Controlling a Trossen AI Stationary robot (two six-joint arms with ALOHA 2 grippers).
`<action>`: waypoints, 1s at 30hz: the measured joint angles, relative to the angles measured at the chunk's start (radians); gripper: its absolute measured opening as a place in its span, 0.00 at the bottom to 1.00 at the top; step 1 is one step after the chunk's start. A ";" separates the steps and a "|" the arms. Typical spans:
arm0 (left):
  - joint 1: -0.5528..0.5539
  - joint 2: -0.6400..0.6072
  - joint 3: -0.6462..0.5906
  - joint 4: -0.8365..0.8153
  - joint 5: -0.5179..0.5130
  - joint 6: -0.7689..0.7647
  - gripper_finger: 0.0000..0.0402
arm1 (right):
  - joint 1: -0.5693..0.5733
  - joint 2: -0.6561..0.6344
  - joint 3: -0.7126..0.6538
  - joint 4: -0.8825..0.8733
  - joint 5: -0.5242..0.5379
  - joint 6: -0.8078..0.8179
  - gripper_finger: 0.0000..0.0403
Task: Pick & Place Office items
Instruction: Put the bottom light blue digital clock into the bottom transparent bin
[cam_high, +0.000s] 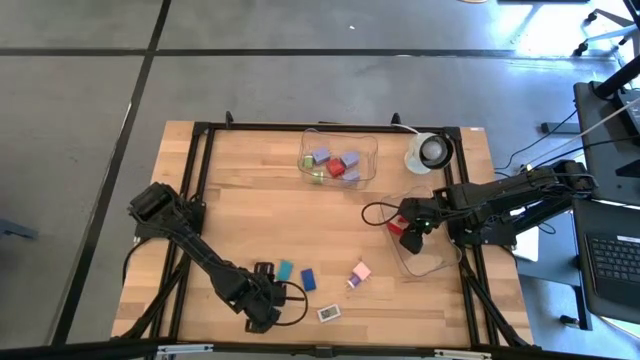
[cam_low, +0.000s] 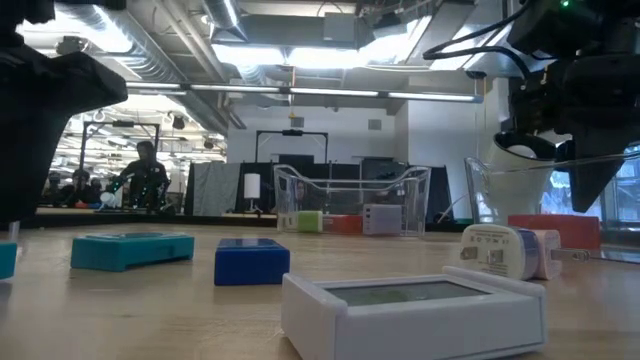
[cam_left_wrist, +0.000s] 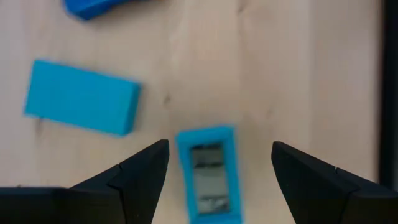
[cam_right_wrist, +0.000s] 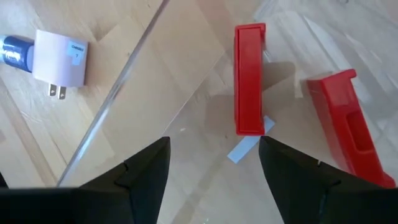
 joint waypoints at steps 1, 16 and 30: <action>0.000 0.000 -0.002 -0.022 -0.004 0.000 0.70 | 0.000 0.000 0.000 0.000 0.000 -0.003 0.62; -0.009 0.033 -0.031 -0.043 0.015 -0.141 0.70 | 0.000 0.000 0.000 0.003 0.004 -0.079 0.62; -0.001 0.088 -0.026 -0.040 0.025 -0.155 0.42 | 0.000 0.000 0.000 0.022 0.052 0.020 0.62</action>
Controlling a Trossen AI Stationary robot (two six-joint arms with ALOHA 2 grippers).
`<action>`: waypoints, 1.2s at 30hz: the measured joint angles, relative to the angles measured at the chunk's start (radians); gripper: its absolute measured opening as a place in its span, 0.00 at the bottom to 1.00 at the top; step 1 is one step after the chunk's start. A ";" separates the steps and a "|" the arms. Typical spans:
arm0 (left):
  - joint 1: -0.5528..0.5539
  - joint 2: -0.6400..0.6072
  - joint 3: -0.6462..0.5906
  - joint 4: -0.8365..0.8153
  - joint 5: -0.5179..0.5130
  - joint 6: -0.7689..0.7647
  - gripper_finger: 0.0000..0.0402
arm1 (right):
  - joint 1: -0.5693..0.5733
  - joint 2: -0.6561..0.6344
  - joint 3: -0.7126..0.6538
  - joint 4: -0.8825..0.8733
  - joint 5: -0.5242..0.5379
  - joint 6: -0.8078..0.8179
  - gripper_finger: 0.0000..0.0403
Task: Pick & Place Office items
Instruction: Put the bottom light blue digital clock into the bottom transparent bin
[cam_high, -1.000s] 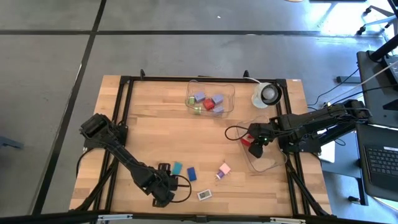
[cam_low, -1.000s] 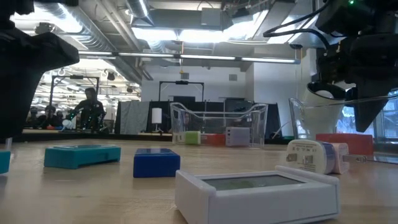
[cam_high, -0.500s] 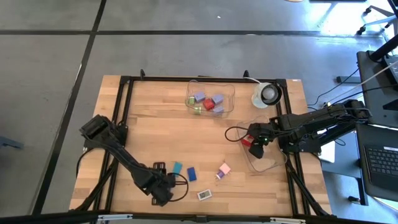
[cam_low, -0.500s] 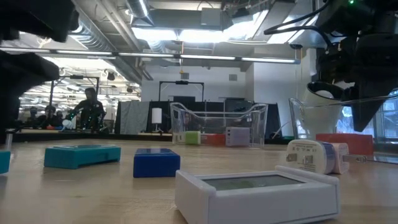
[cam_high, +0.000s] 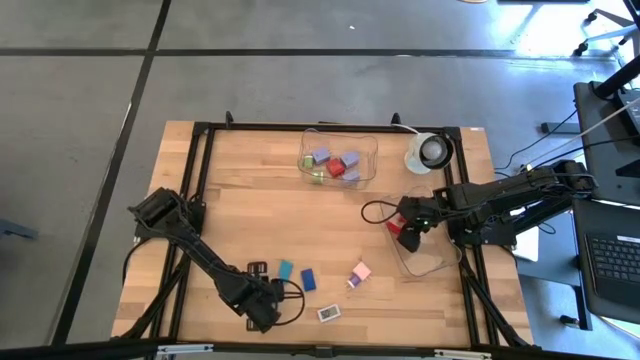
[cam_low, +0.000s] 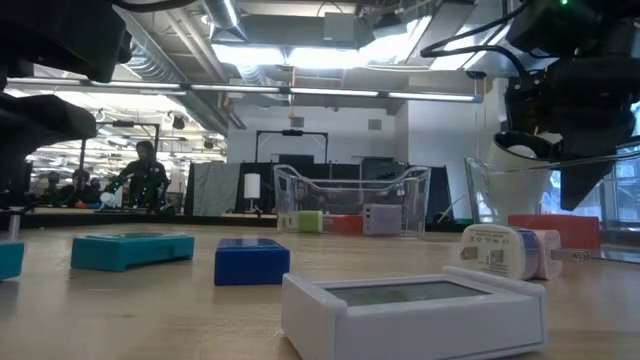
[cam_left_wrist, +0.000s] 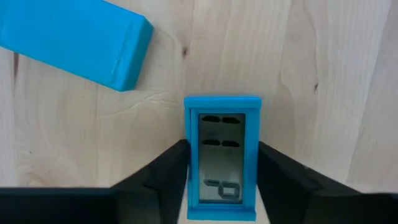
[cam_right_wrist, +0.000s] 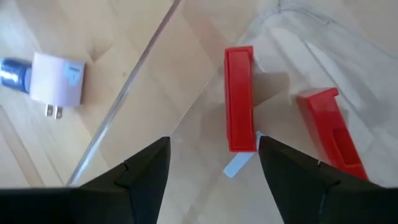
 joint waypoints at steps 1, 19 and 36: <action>0.000 0.000 0.005 -0.004 0.002 -0.008 0.38 | 0.000 0.000 0.000 0.004 0.002 0.009 0.62; 0.038 0.010 0.206 -0.003 -0.369 0.105 0.35 | 0.000 0.000 0.000 0.155 -0.059 0.231 0.62; 0.208 0.007 0.274 -0.004 -0.553 0.408 0.35 | 0.000 0.000 0.000 0.632 0.045 0.318 0.62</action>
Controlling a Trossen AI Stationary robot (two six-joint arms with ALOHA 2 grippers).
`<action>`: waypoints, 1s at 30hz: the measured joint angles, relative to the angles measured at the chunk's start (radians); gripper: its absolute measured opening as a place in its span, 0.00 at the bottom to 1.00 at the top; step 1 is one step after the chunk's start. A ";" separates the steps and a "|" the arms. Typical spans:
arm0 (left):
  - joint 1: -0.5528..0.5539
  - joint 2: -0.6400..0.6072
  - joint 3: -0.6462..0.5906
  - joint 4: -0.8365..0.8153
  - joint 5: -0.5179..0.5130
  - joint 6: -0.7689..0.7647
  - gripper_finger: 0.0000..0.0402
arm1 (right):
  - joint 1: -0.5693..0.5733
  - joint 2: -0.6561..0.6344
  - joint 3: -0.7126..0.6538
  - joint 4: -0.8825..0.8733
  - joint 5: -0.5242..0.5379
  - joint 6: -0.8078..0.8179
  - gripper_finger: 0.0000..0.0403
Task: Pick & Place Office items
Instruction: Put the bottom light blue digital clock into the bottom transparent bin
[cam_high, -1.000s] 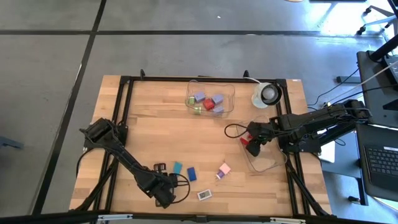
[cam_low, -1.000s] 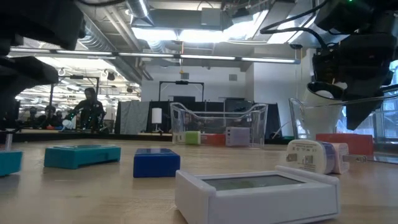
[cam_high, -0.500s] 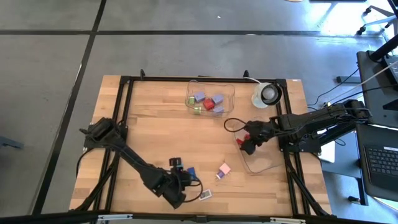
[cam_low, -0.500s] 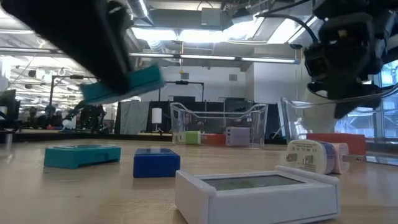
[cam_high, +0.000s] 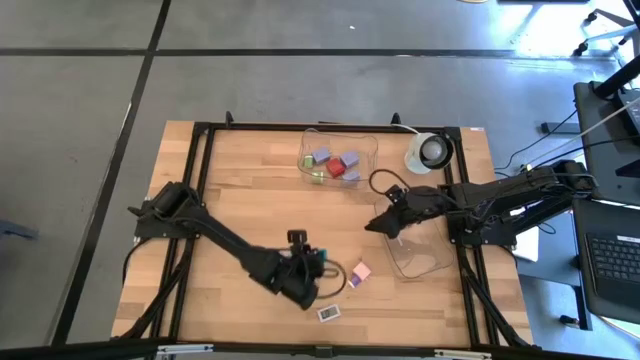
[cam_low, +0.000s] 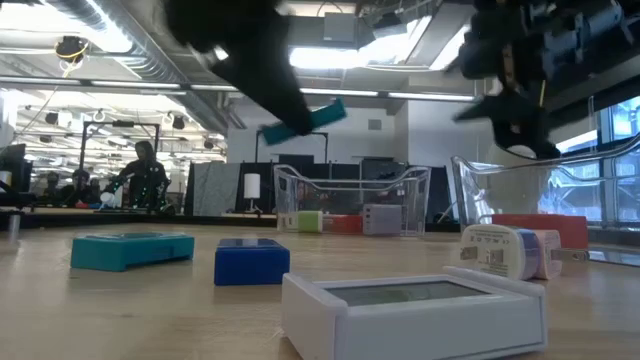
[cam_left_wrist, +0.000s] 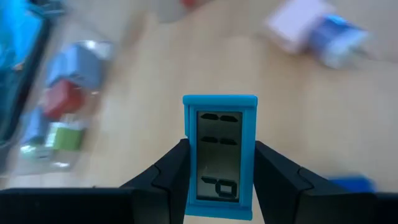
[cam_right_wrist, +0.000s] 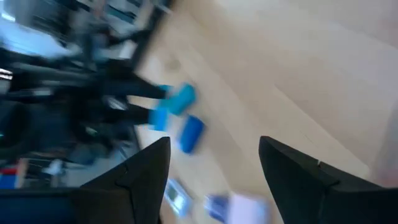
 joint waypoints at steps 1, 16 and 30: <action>0.017 -0.002 0.000 0.000 -0.007 0.000 0.35 | 0.000 0.000 0.000 0.037 0.006 -0.005 0.62; 0.218 -0.144 0.001 0.221 0.049 -0.064 0.35 | -0.008 0.000 0.000 0.204 0.020 -0.083 0.62; 0.275 -0.195 0.002 0.453 -0.054 0.012 0.35 | -0.024 0.000 0.027 0.477 0.020 -0.363 0.62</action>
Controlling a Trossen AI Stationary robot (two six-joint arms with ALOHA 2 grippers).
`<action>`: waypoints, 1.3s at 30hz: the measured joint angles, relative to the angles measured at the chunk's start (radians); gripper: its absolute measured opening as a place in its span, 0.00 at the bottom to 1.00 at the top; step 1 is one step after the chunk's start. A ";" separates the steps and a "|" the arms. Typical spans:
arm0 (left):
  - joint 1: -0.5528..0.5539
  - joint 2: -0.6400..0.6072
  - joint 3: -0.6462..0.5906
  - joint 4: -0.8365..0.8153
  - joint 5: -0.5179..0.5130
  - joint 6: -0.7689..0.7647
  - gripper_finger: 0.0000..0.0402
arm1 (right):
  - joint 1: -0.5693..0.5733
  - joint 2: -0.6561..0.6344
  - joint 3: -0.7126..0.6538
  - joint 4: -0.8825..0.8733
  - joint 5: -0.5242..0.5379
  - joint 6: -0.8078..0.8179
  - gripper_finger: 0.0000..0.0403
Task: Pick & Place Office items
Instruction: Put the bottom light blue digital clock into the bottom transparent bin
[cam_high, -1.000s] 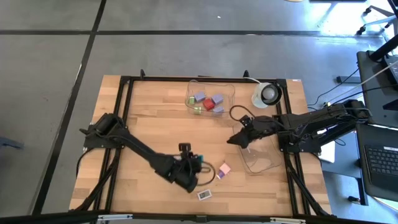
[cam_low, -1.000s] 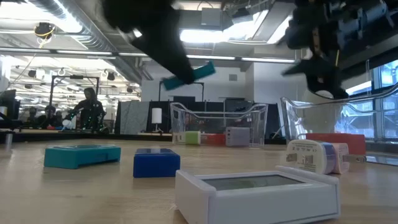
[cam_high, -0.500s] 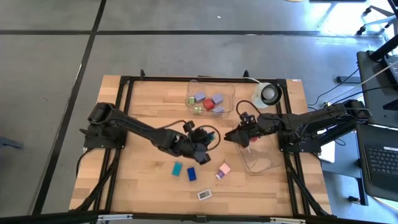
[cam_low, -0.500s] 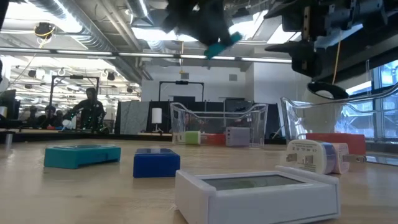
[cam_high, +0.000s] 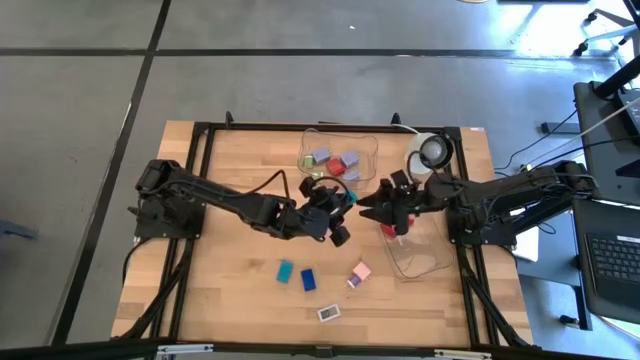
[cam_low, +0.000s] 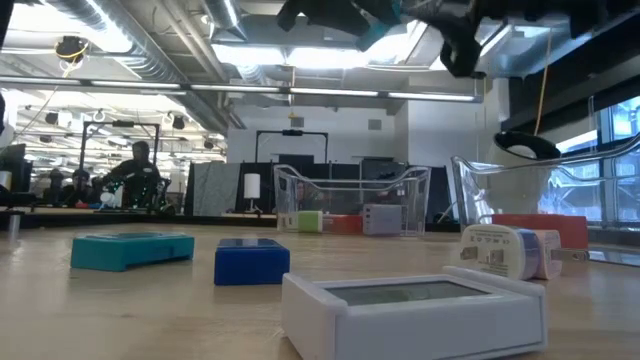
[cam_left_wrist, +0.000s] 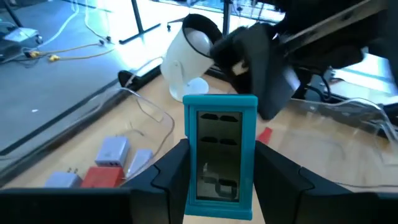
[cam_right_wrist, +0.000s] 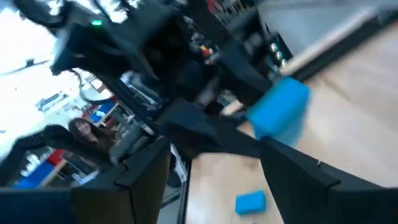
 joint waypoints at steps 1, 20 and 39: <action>0.004 0.000 0.000 0.000 -0.001 -0.001 0.35 | 0.000 0.000 0.012 0.000 0.000 -0.035 0.62; 0.051 0.000 0.000 0.017 -0.014 0.146 0.35 | -0.031 0.008 0.305 -0.519 0.310 -0.132 0.71; 0.086 0.002 -0.001 0.066 0.055 0.381 0.35 | -0.035 0.143 0.306 -0.514 0.305 -0.036 0.58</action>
